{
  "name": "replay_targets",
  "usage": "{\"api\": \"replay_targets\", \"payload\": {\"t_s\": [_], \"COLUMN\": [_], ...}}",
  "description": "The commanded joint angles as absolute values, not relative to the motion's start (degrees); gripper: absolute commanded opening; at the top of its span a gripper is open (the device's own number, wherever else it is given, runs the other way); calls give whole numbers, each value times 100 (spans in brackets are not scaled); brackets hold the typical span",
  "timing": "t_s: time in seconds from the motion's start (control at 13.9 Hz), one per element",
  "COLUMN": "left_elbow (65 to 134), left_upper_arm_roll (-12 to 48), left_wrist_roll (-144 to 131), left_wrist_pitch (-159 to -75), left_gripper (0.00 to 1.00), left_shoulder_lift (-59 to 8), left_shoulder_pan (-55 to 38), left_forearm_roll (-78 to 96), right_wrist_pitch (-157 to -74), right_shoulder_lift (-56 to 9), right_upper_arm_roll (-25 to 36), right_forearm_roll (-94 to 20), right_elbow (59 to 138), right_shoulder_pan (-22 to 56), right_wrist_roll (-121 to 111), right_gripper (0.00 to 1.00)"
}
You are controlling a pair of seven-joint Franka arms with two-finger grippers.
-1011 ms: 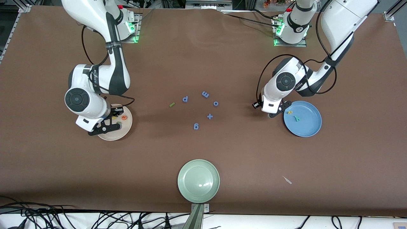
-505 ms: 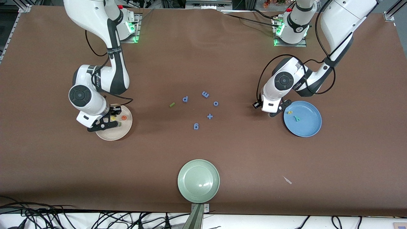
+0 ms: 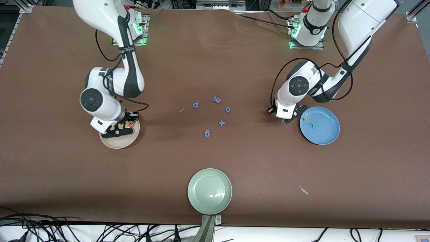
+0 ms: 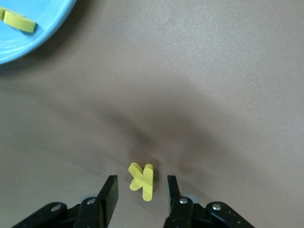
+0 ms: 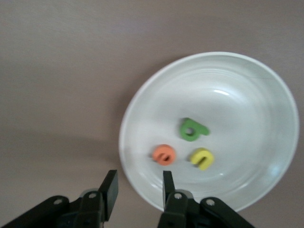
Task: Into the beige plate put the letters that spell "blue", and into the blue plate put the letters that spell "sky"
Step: 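Grasp the green bar with the right gripper while the left gripper grasps the k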
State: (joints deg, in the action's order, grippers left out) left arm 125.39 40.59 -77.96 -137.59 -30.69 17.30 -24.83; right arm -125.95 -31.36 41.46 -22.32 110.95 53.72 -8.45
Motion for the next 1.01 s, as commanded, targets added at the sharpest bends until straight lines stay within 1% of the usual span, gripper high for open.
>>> {"api": "replay_targets", "payload": {"t_s": [0.0,0.14,0.22,0.36,0.43,0.51,0.65,0.94], "left_elbow": [12551,12551,12551,12551,12551,12551,12551,12551], "left_upper_arm_roll": [4069,4069,4069,4069,4069,4069,4061,4052], "left_wrist_roll": [-8007,-8007,-8007,-8007,-8007,-8007,-8007,-8007], "left_wrist_pitch": [-13834,-13834,-13834,-13834,-13834,-13834,-13834,-13834], "left_gripper": [49,49,48,43,42,39,38,38], "left_shoulder_lift": [-3129,-3164,-3199,-3199,-3208,-3199,-3199,-3208], "left_shoulder_pan": [1740,1731,1731,1731,1731,1731,1731,1731], "left_forearm_roll": [-2760,-2760,-2760,-2760,-2760,-2760,-2760,-2768], "right_wrist_pitch": [-12454,-12550,-12594,-12787,-12962,-13086,-13341,-13465], "right_shoulder_lift": [-3015,-3041,-3076,-3137,-3181,-3216,-3348,-3506], "right_upper_arm_roll": [3833,3570,3438,3244,3182,3060,2849,2786], "right_forearm_roll": [-2312,-2312,-2329,-2329,-2338,-2364,-2408,-2417], "right_elbow": [10943,10873,10802,10758,10758,10758,10767,10810], "right_shoulder_pan": [5510,5668,5756,5932,5976,5977,5985,6003], "right_wrist_roll": [58,919,1323,2097,2388,2626,2917,3181], "right_gripper": [46,52,52,53,60,64,65,64]}}
